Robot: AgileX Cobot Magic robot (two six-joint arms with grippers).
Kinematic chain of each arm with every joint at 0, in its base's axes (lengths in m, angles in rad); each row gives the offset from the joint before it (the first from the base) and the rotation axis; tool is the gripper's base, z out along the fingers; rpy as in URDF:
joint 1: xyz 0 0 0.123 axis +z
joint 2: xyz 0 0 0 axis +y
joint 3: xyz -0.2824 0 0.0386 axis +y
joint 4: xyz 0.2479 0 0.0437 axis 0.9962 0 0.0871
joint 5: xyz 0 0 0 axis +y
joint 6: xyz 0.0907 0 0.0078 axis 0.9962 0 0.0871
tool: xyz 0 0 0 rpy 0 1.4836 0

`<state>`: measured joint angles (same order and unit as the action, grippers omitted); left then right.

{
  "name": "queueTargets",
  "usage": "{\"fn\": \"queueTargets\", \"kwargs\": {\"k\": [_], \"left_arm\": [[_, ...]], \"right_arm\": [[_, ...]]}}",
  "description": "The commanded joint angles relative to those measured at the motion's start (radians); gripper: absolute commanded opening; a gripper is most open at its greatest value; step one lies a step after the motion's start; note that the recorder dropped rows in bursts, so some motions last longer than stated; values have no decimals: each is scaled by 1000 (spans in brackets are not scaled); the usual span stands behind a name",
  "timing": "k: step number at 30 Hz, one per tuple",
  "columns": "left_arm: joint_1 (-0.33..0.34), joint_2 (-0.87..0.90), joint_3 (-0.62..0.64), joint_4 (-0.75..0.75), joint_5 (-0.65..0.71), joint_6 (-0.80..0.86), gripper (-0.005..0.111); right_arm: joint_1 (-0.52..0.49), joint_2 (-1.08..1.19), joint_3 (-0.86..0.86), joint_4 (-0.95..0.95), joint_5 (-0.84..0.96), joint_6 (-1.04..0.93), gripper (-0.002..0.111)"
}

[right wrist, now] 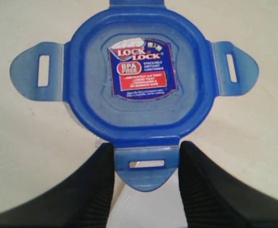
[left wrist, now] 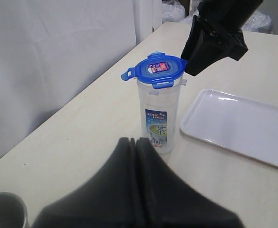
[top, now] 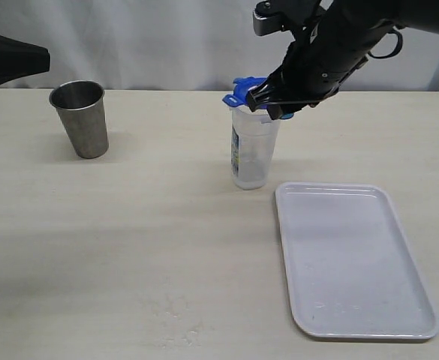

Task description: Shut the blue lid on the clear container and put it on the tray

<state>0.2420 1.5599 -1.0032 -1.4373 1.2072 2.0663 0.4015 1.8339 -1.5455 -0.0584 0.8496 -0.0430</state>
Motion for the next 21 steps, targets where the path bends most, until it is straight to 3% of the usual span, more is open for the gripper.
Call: {"fn": "queueTargets", "kwargs": {"k": [1, 15, 21], "left_arm": [[1, -3, 3, -16, 14, 0, 0], [1, -3, 3, -16, 14, 0, 0], [1, -3, 3, -18, 14, -1, 0]], "right_arm": [[-4, 33, 5, 18, 9, -17, 4], [-4, 25, -18, 18, 42, -32, 5], [-4, 13, -27, 18, 58, -32, 26]]}}
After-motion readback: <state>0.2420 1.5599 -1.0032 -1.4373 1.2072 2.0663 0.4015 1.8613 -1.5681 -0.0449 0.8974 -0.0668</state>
